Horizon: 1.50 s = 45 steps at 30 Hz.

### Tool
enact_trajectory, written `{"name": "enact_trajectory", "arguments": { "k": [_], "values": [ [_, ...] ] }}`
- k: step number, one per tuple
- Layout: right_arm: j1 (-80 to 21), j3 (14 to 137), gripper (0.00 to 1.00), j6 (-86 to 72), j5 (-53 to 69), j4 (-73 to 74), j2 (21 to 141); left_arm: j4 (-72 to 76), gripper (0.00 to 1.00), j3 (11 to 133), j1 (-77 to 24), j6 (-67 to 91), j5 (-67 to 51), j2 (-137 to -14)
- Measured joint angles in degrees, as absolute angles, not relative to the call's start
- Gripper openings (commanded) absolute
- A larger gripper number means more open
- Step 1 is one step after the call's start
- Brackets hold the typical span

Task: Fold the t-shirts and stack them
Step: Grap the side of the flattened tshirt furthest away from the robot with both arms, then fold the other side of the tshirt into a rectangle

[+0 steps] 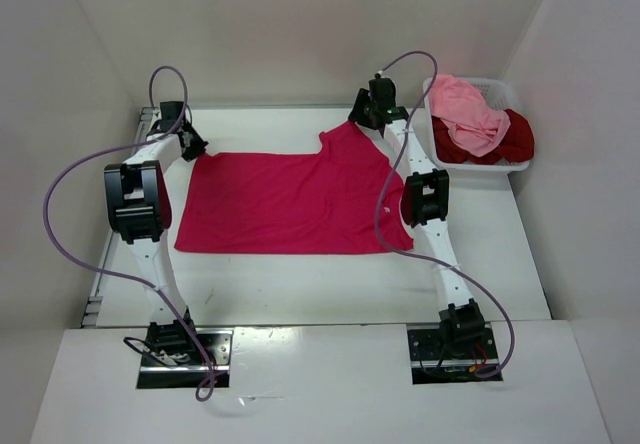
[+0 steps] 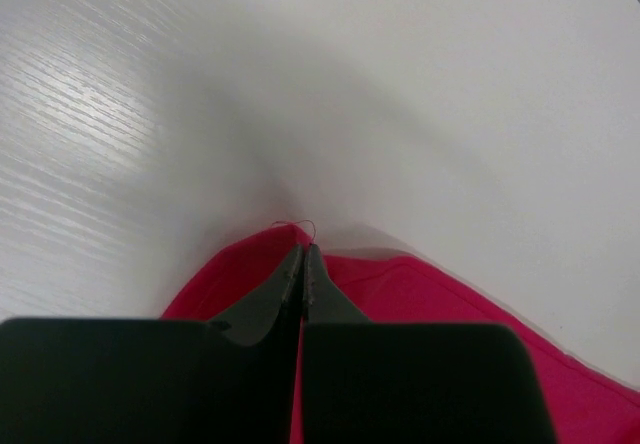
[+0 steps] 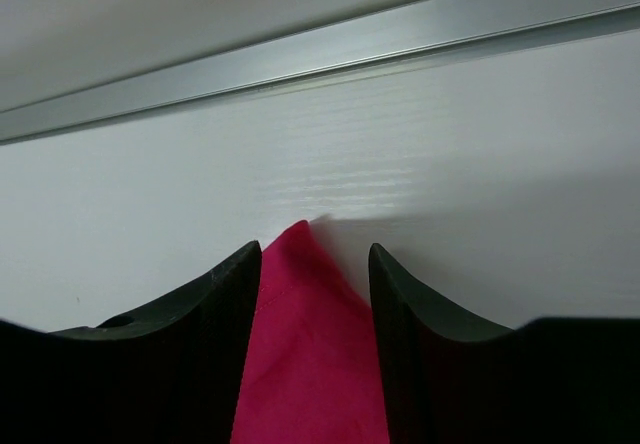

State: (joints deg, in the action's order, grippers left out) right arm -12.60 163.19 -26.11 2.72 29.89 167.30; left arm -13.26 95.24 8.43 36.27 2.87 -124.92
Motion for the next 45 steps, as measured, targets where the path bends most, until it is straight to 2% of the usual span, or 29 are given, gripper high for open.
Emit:
{"name": "enact_trajectory", "arguments": {
  "k": [3,7,8,12,15,22,24,27,36,40,45],
  "values": [
    [-12.6,163.2,0.51,-27.3,3.9,29.3,167.7,-13.3,0.00,95.2,8.3,36.3,2.5,-124.9],
    [-12.6,163.2,0.43,-28.5,5.5,28.6,168.2,-13.2,0.00,95.2,8.2,36.3,2.2,-124.9],
    [-12.6,163.2,0.39,-28.9,6.0,28.5,168.3,-13.2,0.00,95.2,8.2,36.4,2.2,-124.9],
    [-12.6,163.2,0.11,-30.2,7.3,28.5,168.3,-13.2,0.00,95.2,8.2,36.4,2.2,-124.9],
    [-12.6,163.3,0.03,-31.0,7.8,28.7,168.3,-13.2,0.00,95.2,8.2,36.4,2.2,-124.9],
    [-12.5,165.1,0.01,-30.0,8.4,32.9,166.8,-13.3,0.00,92.2,8.2,36.4,2.3,-121.1],
    [-12.3,162.3,0.01,-29.3,9.8,34.9,163.6,-13.0,0.00,91.6,8.2,36.3,2.2,-119.7],
    [-12.3,155.1,0.01,-28.5,12.3,37.2,156.1,-12.4,0.00,90.5,8.2,36.2,2.1,-117.8],
    [-12.0,121.8,0.01,-25.8,14.6,36.3,127.7,-12.3,0.00,86.1,8.8,34.6,0.6,-115.5],
    [-11.9,107.5,0.01,-25.5,14.4,35.3,119.5,-12.1,0.00,82.8,10.5,34.7,-1.0,-114.7],
    [-11.8,95.3,0.01,-25.6,14.3,34.5,112.4,-12.1,0.00,78.5,11.4,34.9,-2.1,-110.5]
  ]
}}
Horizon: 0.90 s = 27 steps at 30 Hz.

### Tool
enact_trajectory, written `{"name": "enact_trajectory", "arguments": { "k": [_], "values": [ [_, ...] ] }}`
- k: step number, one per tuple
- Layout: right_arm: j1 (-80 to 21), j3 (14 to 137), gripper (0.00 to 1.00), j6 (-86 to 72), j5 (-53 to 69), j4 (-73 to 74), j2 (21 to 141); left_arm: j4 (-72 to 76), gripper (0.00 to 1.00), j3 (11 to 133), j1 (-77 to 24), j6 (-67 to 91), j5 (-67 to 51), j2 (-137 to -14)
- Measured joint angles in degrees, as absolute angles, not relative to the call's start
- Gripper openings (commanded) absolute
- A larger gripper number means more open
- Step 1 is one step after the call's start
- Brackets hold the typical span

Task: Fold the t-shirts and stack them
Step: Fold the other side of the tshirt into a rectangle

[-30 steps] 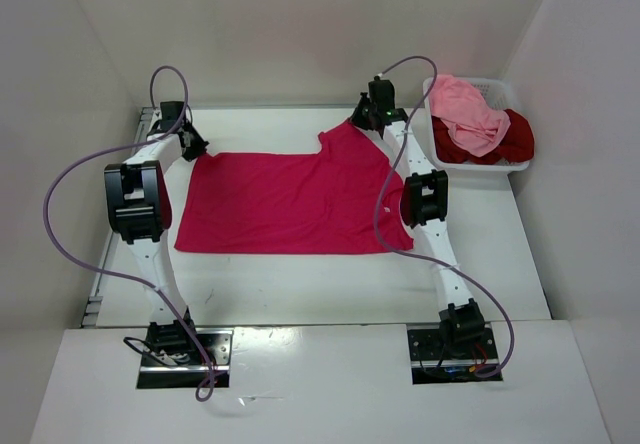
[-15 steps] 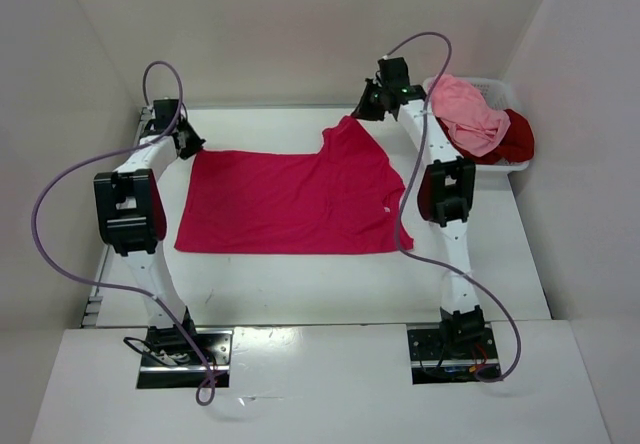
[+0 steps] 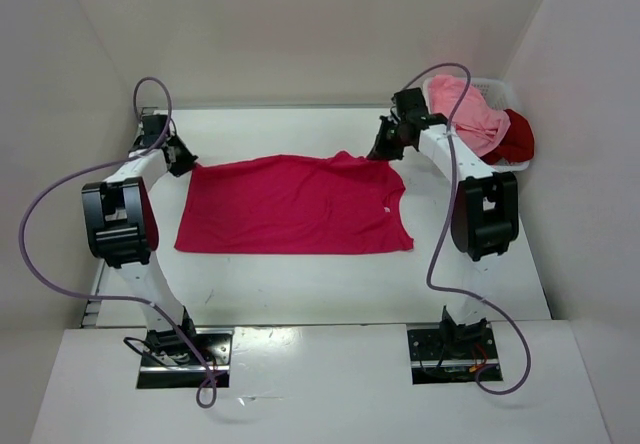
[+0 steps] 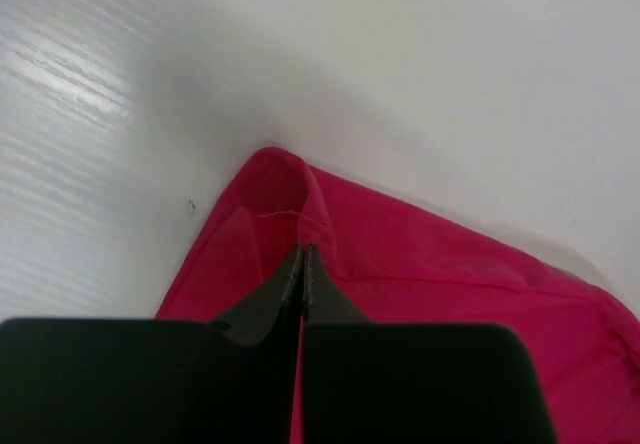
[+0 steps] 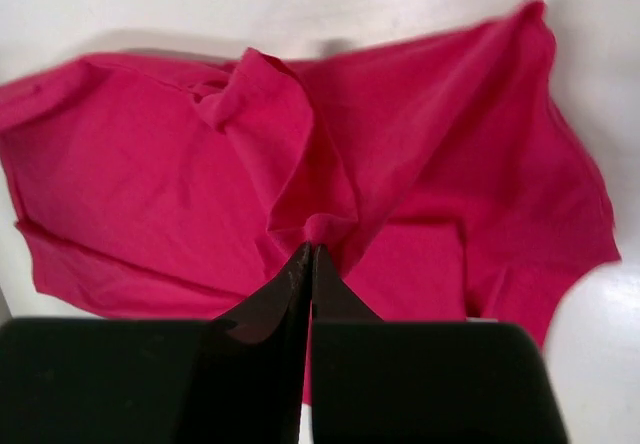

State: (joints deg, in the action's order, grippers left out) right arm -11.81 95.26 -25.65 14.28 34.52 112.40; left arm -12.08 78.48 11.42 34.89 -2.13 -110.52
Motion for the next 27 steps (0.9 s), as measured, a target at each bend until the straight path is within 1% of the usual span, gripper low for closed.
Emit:
{"name": "enact_trajectory", "arguments": {
  "k": [7,13,23,27],
  "values": [
    [-11.8,80.9,0.01,-26.2,13.4,33.0,100.4,-11.7,0.00,73.1,11.7,35.0,-3.6,-103.7],
    [-11.5,69.9,0.01,-27.9,12.4,31.3,91.6,-11.7,0.00,69.7,15.6,36.5,-6.0,-102.1],
    [-8.3,55.9,0.01,-30.0,11.6,31.5,83.0,-11.9,0.00,65.3,17.6,38.0,-7.1,-99.0],
    [-6.5,52.3,0.01,-31.2,12.9,31.8,81.6,-12.0,0.01,62.7,18.1,38.2,-7.5,-97.9]
  ]
}}
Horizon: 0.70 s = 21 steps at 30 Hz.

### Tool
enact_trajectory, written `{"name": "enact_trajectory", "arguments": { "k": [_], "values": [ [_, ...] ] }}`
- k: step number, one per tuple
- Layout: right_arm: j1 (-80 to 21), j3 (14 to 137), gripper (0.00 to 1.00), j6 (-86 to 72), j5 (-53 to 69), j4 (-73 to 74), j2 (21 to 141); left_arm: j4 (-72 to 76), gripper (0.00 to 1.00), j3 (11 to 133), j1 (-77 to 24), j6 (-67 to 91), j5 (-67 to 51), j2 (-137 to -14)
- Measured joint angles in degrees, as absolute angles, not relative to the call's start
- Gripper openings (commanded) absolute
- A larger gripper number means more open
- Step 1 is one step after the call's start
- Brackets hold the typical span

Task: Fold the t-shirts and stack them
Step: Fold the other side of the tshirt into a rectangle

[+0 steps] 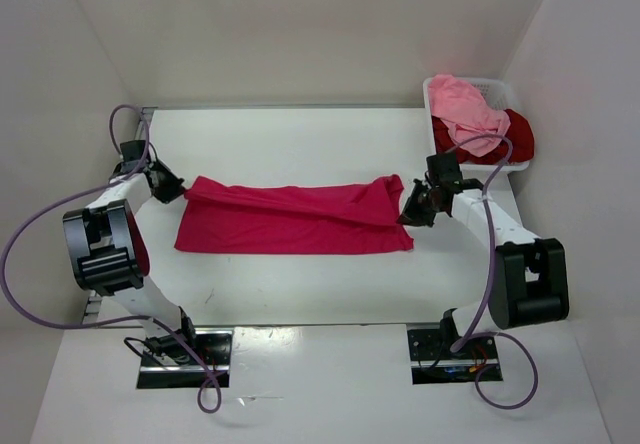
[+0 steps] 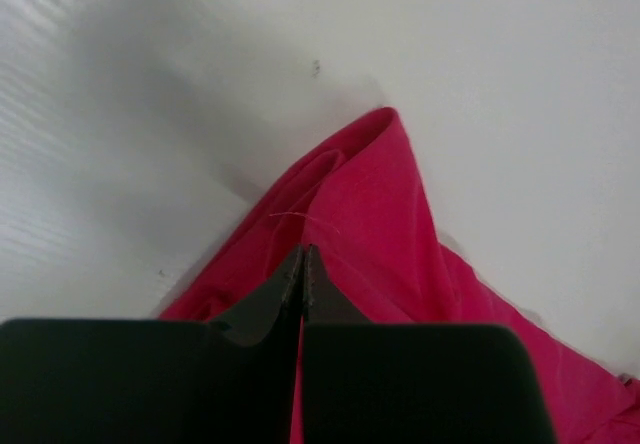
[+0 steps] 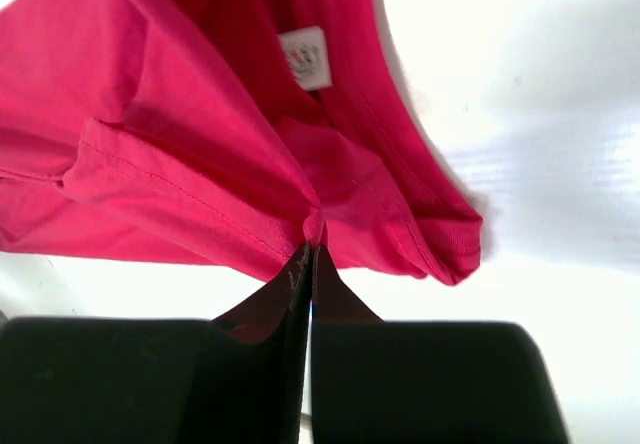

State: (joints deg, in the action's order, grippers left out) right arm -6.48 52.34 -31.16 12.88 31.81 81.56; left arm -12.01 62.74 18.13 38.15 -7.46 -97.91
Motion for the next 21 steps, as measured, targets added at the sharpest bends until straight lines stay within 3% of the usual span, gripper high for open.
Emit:
{"name": "enact_trajectory", "arguments": {
  "k": [3,4,5,6,9,11,12,15,19,21],
  "values": [
    [-6.3,51.2,0.06,-32.2,13.6,32.2,81.6,-12.7,0.02,60.9,18.7,39.1,-7.6,-97.7],
    [-6.3,51.1,0.09,-32.5,13.9,32.3,81.5,-12.9,0.11,60.1,18.9,39.4,-7.6,-97.3],
    [-6.3,51.1,0.22,-32.7,14.0,32.3,81.4,-13.1,0.18,59.1,19.2,39.7,-7.3,-96.6],
    [-6.3,51.1,0.28,-32.9,14.0,32.4,81.3,-13.4,0.26,58.0,19.3,40.1,-6.8,-95.6],
    [-6.3,51.1,0.33,-33.2,13.8,32.4,80.9,-14.6,0.44,55.9,19.7,41.2,-5.1,-91.4],
    [-6.3,51.2,0.29,-33.1,13.7,32.5,80.7,-15.0,0.45,55.8,19.9,42.2,-3.5,-88.2],
    [-6.3,51.5,0.17,-32.9,13.7,32.8,80.7,-14.9,0.45,55.8,20.0,42.4,-2.7,-86.5],
    [-6.5,53.6,0.00,-32.2,13.2,33.0,80.5,-14.1,0.40,56.1,20.1,42.5,-2.4,-83.4],
    [-10.3,59.0,0.00,-31.8,12.4,31.2,81.8,-12.8,0.38,57.3,18.1,42.4,-2.7,-84.2],
    [-14.2,62.5,0.08,-31.6,12.4,29.7,84.9,-11.9,0.38,57.5,15.6,42.4,-3.1,-85.6]
  ]
}}
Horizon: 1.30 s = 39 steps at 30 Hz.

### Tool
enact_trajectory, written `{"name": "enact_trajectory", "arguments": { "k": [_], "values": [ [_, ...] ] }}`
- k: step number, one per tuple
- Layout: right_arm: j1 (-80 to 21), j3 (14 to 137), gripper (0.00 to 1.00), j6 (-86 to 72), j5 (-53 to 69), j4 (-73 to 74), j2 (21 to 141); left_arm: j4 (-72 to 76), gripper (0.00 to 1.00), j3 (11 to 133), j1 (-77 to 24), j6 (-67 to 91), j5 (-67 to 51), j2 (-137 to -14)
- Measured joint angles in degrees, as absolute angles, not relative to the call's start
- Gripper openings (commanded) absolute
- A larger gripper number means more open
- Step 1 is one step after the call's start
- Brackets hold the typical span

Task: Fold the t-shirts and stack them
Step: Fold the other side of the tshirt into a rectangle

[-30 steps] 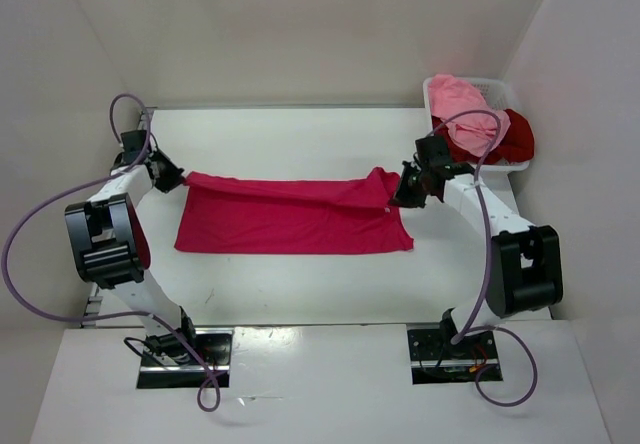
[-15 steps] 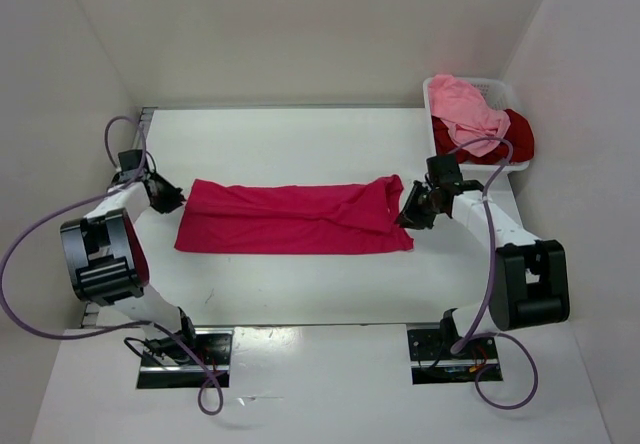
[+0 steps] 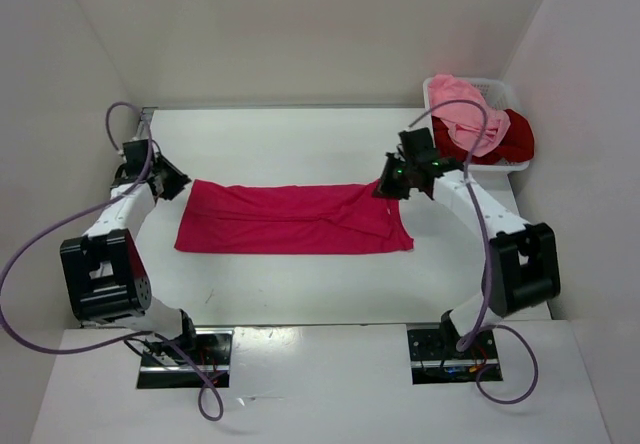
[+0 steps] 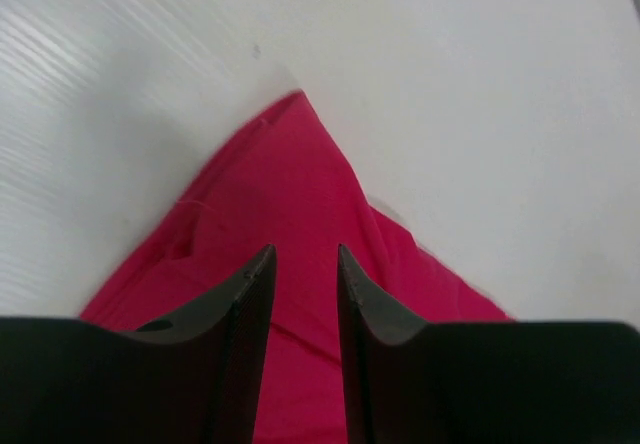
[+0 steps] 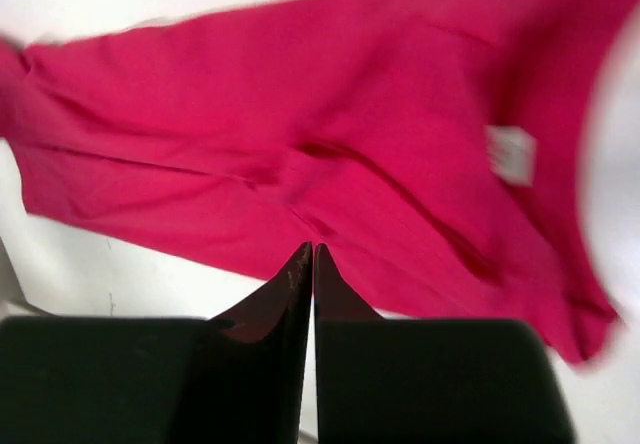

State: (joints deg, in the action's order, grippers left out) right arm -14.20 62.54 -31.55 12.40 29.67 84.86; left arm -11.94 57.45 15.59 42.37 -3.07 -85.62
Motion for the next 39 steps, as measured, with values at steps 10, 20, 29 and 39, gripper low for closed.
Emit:
{"name": "enact_trajectory", "arguments": {
  "k": [10,20,29,39],
  "values": [
    [-23.7,70.9,0.46,-29.3,10.7,24.1,103.4,-10.7,0.35,56.8,9.6,42.3,-6.6,-95.8],
    [-26.0,73.7,0.48,-27.0,7.4,24.3,107.0,-9.8,0.34,56.6,11.3,42.5,-7.9,-99.6],
    [-28.2,74.2,0.16,-26.1,5.4,26.3,108.7,-9.8,0.34,55.8,13.9,42.5,-9.1,-100.1],
    [-28.2,69.4,0.07,-28.2,4.6,28.8,102.6,-10.3,0.34,55.6,14.2,42.6,-9.1,-99.4]
  ]
}}
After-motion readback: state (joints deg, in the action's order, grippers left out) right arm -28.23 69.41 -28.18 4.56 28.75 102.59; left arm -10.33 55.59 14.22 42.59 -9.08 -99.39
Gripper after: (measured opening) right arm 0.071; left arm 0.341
